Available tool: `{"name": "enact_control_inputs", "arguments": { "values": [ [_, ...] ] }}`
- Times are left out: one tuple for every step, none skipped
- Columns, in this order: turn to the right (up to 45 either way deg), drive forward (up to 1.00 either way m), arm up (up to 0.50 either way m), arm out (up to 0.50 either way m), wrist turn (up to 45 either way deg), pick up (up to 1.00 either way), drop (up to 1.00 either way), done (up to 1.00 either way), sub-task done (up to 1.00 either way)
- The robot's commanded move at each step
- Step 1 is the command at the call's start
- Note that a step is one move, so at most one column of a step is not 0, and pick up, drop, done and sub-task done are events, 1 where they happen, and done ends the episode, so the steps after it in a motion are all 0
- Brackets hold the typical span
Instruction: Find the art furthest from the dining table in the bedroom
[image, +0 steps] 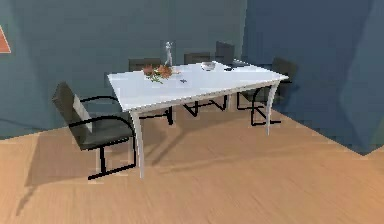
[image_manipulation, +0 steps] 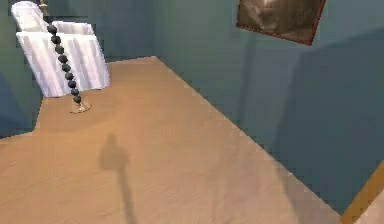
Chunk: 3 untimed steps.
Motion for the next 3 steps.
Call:
{"name": "enact_control_inputs", "arguments": {
  "values": [
    [-24.0, 0.00, 0.00, 0.00, 0.0, 0.00, 0.00, 0.00, 0.00],
    [0.0, 0.40, 0.00, 0.00, 0.0, 0.00, 0.00, 0.00, 0.00],
    [-21.0, 0.00, 0.00, 0.00, 0.0, 0.00, 0.00, 0.00, 0.00]
  ]
}}
